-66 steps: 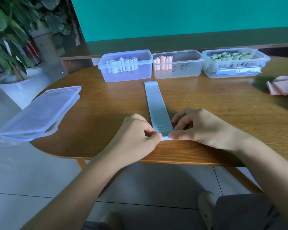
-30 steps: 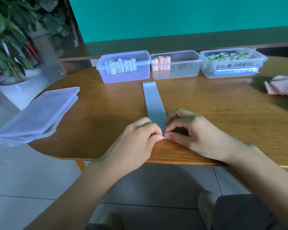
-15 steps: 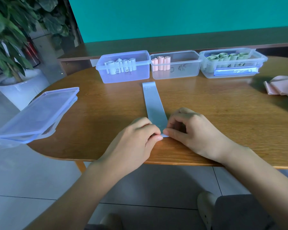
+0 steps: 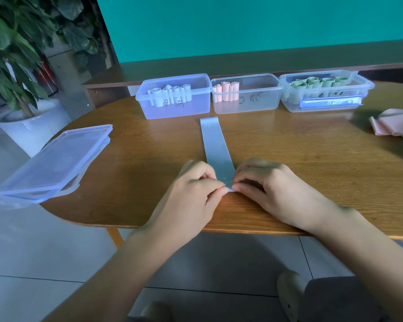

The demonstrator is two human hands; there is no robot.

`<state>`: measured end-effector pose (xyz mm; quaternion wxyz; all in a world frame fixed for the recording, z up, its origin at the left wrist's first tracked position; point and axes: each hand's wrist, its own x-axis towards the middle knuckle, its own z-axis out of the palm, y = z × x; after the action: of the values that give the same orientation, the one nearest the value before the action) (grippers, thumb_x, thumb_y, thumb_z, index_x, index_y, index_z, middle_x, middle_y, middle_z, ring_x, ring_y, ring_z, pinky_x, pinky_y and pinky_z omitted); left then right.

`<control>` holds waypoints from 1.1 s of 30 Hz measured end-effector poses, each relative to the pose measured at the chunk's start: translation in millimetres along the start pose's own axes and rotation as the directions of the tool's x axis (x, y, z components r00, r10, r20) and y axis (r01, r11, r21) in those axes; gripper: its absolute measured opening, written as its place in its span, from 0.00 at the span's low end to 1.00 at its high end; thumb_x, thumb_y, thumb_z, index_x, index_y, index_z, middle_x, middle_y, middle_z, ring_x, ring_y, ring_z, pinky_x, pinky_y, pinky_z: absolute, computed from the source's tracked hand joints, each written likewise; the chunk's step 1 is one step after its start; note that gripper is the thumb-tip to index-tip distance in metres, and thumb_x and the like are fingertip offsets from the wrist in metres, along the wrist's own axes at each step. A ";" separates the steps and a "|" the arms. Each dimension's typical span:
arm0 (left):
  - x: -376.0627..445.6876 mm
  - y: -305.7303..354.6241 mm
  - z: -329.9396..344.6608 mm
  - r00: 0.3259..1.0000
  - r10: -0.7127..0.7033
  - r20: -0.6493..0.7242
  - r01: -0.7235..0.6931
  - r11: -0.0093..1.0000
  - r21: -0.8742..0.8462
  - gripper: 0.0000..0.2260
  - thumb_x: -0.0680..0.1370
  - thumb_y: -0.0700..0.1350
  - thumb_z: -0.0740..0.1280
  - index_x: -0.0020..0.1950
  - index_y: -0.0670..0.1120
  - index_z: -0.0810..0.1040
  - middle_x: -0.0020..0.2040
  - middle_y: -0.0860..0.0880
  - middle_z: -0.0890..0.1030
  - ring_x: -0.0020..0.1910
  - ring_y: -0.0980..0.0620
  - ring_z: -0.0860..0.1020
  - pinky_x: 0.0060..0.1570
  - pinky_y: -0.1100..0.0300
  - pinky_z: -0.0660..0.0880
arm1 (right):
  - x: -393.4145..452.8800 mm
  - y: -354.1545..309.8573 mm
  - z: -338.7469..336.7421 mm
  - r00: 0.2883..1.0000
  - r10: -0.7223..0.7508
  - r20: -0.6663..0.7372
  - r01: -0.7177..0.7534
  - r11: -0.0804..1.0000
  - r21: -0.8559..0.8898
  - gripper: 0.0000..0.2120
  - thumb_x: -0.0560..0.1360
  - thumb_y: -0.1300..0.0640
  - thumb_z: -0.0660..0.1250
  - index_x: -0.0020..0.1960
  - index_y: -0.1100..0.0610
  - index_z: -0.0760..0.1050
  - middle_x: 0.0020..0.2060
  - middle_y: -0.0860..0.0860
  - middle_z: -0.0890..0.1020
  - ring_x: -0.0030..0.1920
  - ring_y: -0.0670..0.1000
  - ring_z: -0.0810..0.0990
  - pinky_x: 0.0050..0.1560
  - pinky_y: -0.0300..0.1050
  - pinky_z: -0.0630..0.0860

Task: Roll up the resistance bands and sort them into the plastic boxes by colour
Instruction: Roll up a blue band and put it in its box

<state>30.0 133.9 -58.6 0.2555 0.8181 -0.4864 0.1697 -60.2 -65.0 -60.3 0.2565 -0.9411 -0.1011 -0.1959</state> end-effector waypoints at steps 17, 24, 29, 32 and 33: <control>8.7 -2.6 2.9 0.995 -0.057 0.086 0.058 0.998 -0.007 0.09 0.81 0.48 0.66 0.55 0.49 0.85 0.51 0.53 0.80 0.50 0.58 0.75 0.49 0.75 0.66 | -1.5 0.1 -0.8 0.997 0.042 -0.060 -0.043 0.999 -0.017 0.03 0.78 0.52 0.71 0.50 0.51 0.82 0.51 0.43 0.77 0.46 0.44 0.78 0.51 0.39 0.75; 8.2 -4.4 3.4 0.990 -0.117 0.075 0.120 0.992 -0.036 0.10 0.80 0.48 0.69 0.60 0.50 0.83 0.53 0.55 0.79 0.50 0.60 0.74 0.48 0.75 0.68 | 4.9 8.2 1.9 0.997 0.022 -0.072 -0.025 0.999 -0.040 0.04 0.79 0.53 0.70 0.50 0.52 0.83 0.48 0.43 0.78 0.46 0.38 0.76 0.51 0.34 0.72; 9.8 -6.5 2.3 0.989 -0.132 0.070 0.134 0.991 -0.025 0.05 0.79 0.49 0.70 0.54 0.52 0.83 0.49 0.57 0.81 0.46 0.60 0.75 0.43 0.75 0.68 | 8.1 9.9 1.0 0.997 0.030 -0.068 -0.032 0.999 -0.023 0.06 0.80 0.52 0.68 0.49 0.52 0.83 0.48 0.43 0.78 0.47 0.40 0.78 0.52 0.37 0.74; 10.6 -7.5 4.6 0.990 -0.128 0.064 0.128 0.992 -0.008 0.06 0.80 0.49 0.68 0.54 0.51 0.82 0.51 0.56 0.81 0.48 0.60 0.74 0.44 0.76 0.66 | 7.5 10.2 2.9 0.994 0.020 -0.104 -0.026 0.998 -0.053 0.07 0.79 0.53 0.68 0.50 0.53 0.84 0.49 0.44 0.79 0.47 0.43 0.79 0.52 0.42 0.76; 10.8 -8.1 5.0 0.990 -0.130 0.061 0.130 0.991 -0.006 0.06 0.80 0.50 0.68 0.55 0.51 0.82 0.51 0.56 0.80 0.49 0.61 0.73 0.45 0.76 0.65 | 6.7 9.9 3.9 0.993 0.016 -0.121 -0.025 0.997 -0.072 0.07 0.79 0.52 0.68 0.50 0.53 0.84 0.49 0.45 0.79 0.47 0.43 0.79 0.51 0.43 0.77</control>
<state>42.3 126.6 -59.0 0.2551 0.8516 -0.4405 0.1253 -50.0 -70.7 -65.0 0.2295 -0.9374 -0.0684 -0.2529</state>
